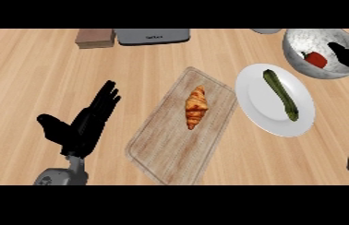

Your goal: Pick the bell pepper from the plate and place it in the bowl

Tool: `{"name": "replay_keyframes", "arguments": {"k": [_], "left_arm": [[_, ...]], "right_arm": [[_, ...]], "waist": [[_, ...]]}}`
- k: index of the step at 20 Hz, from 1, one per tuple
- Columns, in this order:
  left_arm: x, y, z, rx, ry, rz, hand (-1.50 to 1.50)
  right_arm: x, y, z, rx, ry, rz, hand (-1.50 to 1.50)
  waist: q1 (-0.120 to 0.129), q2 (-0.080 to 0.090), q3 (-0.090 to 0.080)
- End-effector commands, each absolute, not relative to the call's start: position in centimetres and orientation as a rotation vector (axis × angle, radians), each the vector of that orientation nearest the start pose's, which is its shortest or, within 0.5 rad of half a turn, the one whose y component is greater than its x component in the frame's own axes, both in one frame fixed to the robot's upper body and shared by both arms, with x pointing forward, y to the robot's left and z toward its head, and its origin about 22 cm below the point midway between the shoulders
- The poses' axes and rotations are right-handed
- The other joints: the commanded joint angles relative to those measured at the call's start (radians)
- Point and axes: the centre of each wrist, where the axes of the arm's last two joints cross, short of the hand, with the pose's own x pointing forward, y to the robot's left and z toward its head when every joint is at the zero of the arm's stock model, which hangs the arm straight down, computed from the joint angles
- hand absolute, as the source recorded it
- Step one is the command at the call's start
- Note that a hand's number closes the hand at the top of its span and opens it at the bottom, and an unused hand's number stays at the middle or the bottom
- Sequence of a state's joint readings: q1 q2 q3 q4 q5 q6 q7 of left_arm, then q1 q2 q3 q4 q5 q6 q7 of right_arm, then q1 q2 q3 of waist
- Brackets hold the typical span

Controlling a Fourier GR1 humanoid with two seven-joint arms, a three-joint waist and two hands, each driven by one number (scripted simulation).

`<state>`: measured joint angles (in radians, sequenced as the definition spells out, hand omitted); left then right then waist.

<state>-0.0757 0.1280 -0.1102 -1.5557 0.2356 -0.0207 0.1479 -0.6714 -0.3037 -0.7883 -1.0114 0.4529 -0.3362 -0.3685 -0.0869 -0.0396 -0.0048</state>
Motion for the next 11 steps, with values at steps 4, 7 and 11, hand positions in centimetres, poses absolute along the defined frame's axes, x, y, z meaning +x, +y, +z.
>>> {"name": "replay_keyframes", "arguments": {"k": [4,7,11], "left_arm": [[25.3,23.2,1.2,-0.168,-1.451,-0.037,0.00],[24.5,23.5,1.0,-0.171,-1.445,-0.023,0.00],[24.9,22.8,1.4,-0.191,-1.458,-0.045,0.00]], "right_arm": [[30.1,-35.7,4.1,-1.043,-1.880,-0.243,1.50],[26.1,-35.2,0.1,-1.012,-1.815,-0.219,1.50],[21.7,-34.6,-3.6,-0.927,-1.704,-0.151,1.50]], "waist": [[-0.045,-0.010,-0.002],[-0.028,-0.010,0.001],[-0.018,0.000,0.004]]}}
